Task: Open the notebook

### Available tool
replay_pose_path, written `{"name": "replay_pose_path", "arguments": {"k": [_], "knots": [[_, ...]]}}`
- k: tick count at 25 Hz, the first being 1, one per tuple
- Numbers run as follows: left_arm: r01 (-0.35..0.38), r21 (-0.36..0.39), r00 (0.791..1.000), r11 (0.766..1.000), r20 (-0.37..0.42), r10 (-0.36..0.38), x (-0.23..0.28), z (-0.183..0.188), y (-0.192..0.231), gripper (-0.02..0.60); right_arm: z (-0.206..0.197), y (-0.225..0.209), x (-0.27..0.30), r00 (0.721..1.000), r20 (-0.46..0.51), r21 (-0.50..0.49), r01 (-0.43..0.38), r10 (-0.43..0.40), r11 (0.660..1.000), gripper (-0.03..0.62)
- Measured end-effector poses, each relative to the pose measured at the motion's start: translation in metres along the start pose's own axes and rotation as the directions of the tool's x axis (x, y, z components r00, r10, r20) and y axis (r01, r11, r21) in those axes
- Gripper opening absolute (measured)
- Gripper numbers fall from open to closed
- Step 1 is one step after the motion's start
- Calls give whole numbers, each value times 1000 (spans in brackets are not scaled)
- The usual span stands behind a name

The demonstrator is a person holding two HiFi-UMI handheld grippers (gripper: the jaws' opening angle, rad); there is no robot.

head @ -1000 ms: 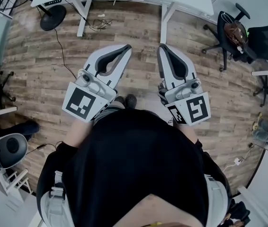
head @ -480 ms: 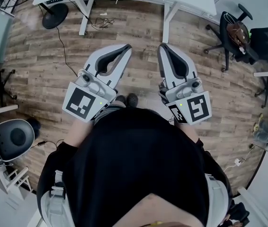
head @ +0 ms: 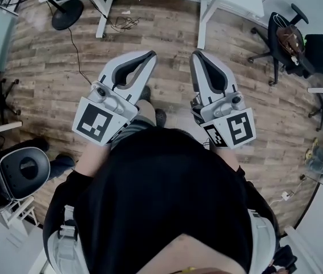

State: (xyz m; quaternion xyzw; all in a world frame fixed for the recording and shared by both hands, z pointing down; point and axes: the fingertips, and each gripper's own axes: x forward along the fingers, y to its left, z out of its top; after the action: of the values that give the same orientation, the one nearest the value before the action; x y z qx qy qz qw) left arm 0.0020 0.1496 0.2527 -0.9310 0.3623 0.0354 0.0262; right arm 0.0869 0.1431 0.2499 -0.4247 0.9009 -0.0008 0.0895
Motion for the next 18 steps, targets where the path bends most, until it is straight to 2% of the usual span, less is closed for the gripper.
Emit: {"name": "replay_pose_path", "arguments": {"k": [10,18], "knots": [[36,-2,999,999,11,-36,29,-5,25,12,-1,-26,24,999,-4,-39,32,-32,999,5],[73,-6,997,997,22,-72,69,-10,64,12,-4,-60,63,998,-7,-51,56,-56,997,5]]}}
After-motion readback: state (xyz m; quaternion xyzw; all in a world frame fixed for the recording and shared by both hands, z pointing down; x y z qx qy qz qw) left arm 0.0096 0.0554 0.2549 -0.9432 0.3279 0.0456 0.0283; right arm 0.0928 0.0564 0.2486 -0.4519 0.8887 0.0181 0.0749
